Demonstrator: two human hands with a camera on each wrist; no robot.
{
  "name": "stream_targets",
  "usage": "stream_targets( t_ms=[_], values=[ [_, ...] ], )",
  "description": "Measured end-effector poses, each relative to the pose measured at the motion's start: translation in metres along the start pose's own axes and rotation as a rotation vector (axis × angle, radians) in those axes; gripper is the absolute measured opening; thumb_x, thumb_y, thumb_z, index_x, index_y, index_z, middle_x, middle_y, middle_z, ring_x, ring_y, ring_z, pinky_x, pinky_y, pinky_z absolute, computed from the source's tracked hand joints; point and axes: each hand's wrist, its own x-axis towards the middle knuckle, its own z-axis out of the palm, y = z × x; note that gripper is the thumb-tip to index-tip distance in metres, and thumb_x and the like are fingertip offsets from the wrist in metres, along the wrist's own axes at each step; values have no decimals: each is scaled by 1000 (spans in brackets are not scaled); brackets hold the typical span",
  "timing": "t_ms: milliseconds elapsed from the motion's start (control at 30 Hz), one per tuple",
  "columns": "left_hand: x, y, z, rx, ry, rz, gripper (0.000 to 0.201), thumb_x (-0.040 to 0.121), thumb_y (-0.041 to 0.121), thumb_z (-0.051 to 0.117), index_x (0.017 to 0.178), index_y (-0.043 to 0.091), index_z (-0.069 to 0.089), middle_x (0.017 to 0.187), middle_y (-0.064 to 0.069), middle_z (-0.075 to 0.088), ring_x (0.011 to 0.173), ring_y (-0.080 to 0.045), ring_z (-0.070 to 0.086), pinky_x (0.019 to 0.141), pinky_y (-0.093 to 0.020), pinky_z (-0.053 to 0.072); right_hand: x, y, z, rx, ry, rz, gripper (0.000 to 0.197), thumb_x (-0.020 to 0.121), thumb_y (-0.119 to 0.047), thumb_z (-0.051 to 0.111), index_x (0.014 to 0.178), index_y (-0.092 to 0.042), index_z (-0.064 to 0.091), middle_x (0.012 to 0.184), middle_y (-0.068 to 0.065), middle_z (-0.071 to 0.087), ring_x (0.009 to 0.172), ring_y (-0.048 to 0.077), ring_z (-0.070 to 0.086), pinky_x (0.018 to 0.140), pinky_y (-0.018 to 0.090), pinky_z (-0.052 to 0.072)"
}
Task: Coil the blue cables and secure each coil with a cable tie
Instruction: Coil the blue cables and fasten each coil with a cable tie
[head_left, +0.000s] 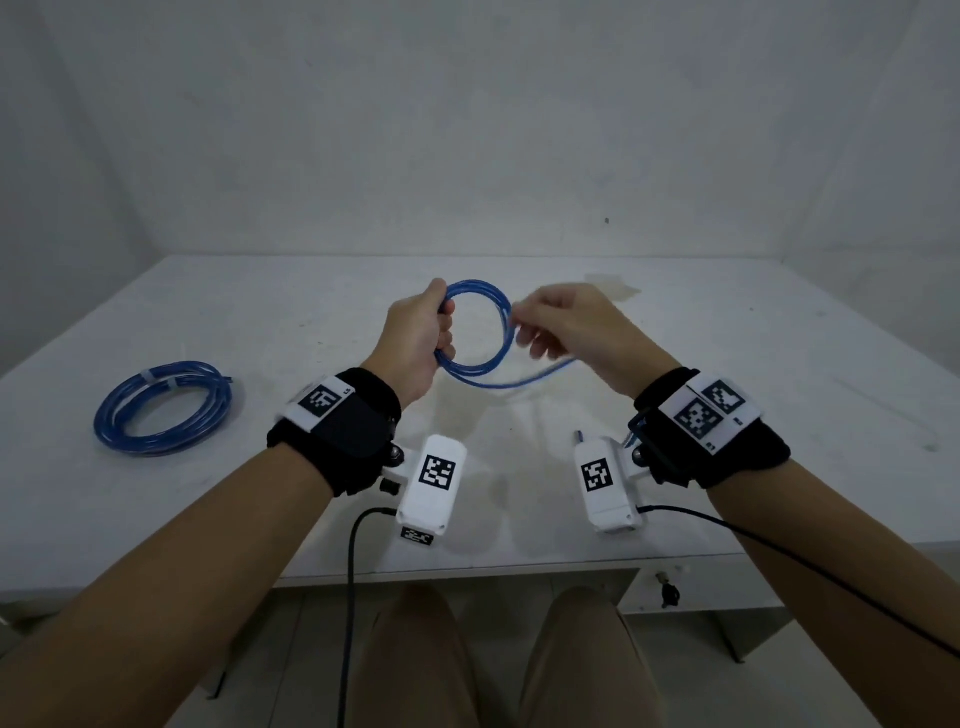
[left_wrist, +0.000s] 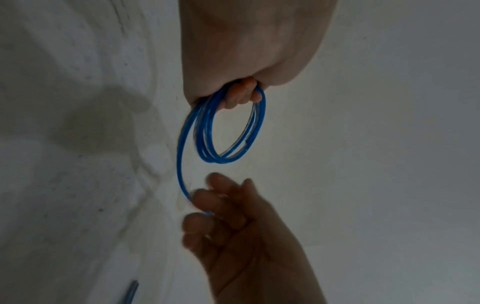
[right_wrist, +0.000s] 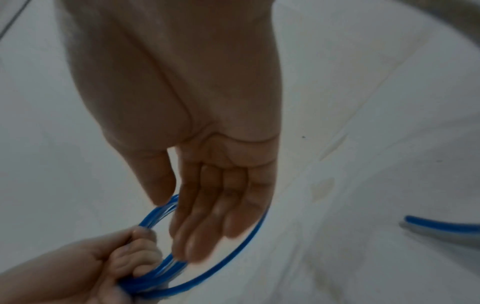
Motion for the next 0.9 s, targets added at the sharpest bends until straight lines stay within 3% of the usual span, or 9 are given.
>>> stream_targets(
  t_ms=[100, 167, 233, 300, 400, 533, 733, 833, 900],
  values=[
    [-5, 4, 3, 280, -164, 72, 35, 99, 31, 47, 69, 14, 50, 49, 8, 33, 45, -11, 26, 53, -26, 26, 6, -10, -3, -138, 152, -44, 26, 96, -37, 51, 98, -14, 62, 93, -2, 63, 66, 7, 49, 63, 23, 38],
    [-8, 7, 7, 409, -246, 107, 35, 99, 32, 47, 70, 13, 51, 52, 7, 35, 47, -10, 27, 53, -26, 27, 7, -13, -3, -218, 42, 39, 41, 98, -43, 41, 109, -9, 60, 98, 1, 62, 61, 10, 43, 55, 24, 35],
    [-10, 10, 10, 503, -267, 144, 34, 99, 32, 46, 72, 13, 53, 56, 7, 38, 49, -10, 29, 53, -25, 29, 6, -11, 1, -201, -53, 96, 46, 99, -45, 36, 106, -7, 63, 91, 2, 64, 51, 11, 37, 46, 23, 31],
    [-8, 13, 11, 535, -257, 161, 33, 98, 33, 46, 76, 11, 56, 60, 4, 38, 52, -12, 30, 55, -26, 29, 4, -8, 3, -126, -70, 143, 48, 98, -47, 37, 92, -9, 65, 75, 1, 59, 45, 10, 33, 44, 22, 28],
    [-6, 14, 11, 503, -266, 141, 33, 99, 34, 46, 84, 8, 60, 60, 4, 36, 54, -12, 30, 57, -26, 31, 3, -4, 0, 8, -86, 163, 40, 98, -48, 41, 78, -15, 54, 65, -2, 47, 45, 9, 30, 47, 21, 27],
    [-2, 13, 12, 395, -253, 150, 34, 99, 37, 48, 91, 8, 63, 61, 4, 41, 54, -12, 37, 59, -26, 36, 4, -1, -3, 233, -32, 197, 37, 98, -46, 45, 76, -17, 51, 62, -3, 45, 46, 10, 31, 49, 22, 28],
    [-3, 3, 12, 39, -282, 29, 43, 100, 45, 44, 77, 11, 57, 57, 0, 49, 58, -19, 57, 75, -33, 51, 3, 4, -5, 680, 107, 255, 39, 98, -43, 46, 73, -14, 51, 61, -1, 47, 37, 9, 32, 43, 21, 37],
    [-7, -4, 18, -53, -214, 38, 40, 100, 43, 45, 70, 16, 47, 51, 4, 36, 50, -15, 42, 67, -30, 43, 1, 8, 2, 663, 84, 256, 39, 101, -41, 42, 74, -14, 52, 63, 2, 51, 43, 12, 29, 45, 23, 39],
    [-6, -4, 19, -25, -177, 74, 38, 100, 41, 46, 70, 17, 43, 50, 8, 30, 48, -12, 30, 62, -28, 34, -1, 11, 4, 514, 62, 248, 38, 102, -36, 37, 80, -12, 57, 70, 5, 57, 47, 14, 31, 47, 25, 38]
  ],
)
